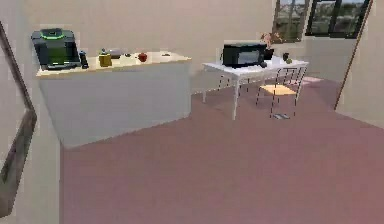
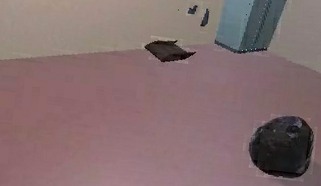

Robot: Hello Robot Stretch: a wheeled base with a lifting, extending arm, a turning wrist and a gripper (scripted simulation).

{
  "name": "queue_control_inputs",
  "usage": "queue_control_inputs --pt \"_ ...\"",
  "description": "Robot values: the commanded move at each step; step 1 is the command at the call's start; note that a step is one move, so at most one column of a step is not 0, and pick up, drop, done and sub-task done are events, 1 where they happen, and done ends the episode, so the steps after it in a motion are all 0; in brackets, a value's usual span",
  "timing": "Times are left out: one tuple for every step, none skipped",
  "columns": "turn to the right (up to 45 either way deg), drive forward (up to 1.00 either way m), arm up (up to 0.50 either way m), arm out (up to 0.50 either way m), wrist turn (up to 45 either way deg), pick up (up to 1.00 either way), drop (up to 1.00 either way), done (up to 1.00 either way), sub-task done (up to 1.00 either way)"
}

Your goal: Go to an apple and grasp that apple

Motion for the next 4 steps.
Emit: queue_control_inputs --pt "-45.0 0.0 0.0 0.0 0.0 0.0 0.0 0.0 0.0" --pt "0.0 0.05 0.0 0.0 0.0 0.0 0.0 0.0 0.0" --pt "45.0 0.0 0.0 0.0 0.0 0.0 0.0 0.0 0.0" --pt "9.0 0.0 0.0 0.0 0.0 0.0 0.0 0.0 0.0"
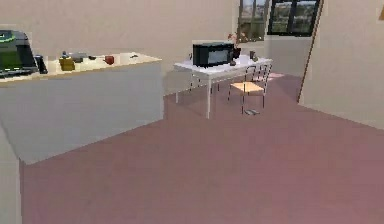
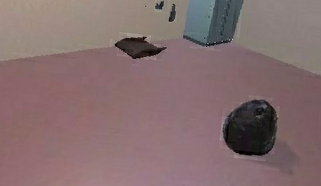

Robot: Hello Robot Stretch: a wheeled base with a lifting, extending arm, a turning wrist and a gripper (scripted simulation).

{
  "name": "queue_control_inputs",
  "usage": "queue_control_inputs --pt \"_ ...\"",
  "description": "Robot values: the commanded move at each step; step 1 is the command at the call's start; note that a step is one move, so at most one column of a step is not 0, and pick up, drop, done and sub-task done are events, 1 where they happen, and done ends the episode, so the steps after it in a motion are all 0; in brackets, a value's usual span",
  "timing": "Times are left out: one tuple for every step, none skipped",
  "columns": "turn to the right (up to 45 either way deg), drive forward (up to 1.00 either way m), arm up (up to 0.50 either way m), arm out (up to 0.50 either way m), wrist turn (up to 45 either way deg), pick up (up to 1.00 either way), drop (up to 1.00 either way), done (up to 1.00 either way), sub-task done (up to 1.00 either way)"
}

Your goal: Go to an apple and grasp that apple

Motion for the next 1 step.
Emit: queue_control_inputs --pt "3.0 0.0 0.0 0.0 0.0 0.0 0.0 0.0 0.0"
